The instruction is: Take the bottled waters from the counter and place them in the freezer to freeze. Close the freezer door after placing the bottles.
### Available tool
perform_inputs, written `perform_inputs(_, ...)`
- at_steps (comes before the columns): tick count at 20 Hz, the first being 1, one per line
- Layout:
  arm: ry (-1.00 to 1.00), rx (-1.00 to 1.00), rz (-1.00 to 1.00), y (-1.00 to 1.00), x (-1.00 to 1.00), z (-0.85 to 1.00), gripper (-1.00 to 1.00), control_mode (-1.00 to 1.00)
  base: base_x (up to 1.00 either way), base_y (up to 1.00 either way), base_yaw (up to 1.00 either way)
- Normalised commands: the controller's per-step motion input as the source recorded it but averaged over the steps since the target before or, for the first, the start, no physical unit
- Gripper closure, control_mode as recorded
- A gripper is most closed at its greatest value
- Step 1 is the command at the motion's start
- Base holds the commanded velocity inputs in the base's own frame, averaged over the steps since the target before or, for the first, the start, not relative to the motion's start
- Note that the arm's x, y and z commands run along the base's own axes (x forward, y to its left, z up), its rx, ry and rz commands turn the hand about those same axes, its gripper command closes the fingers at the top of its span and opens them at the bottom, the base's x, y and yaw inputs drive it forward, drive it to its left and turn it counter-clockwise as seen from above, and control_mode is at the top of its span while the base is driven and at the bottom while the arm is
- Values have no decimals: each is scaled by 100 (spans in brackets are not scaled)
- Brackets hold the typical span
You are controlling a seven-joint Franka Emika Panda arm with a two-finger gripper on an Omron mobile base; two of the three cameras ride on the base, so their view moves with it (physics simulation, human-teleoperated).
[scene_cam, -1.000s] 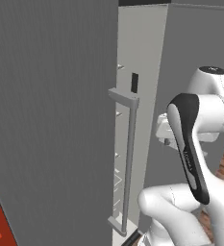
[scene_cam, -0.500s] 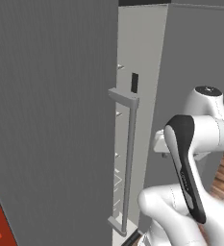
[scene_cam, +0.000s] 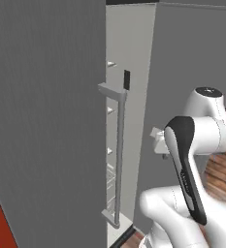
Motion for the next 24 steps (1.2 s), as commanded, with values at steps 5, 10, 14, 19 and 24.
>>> perform_inputs(5, 0, 0, 0, 0, 0, 0, -100, 100, -89, -45, -20)
perform_inputs(10, 0, 0, 0, 0, 0, 0, -100, 100, -41, -97, -21)
perform_inputs(14, 0, 0, 0, 0, 0, 0, -100, 100, 18, -100, -9)
perform_inputs(19, 0, 0, 0, 0, 0, 0, -100, 100, 55, -100, 6)
perform_inputs(24, 0, 0, 0, 0, 0, 0, -100, 100, 50, -100, 37)
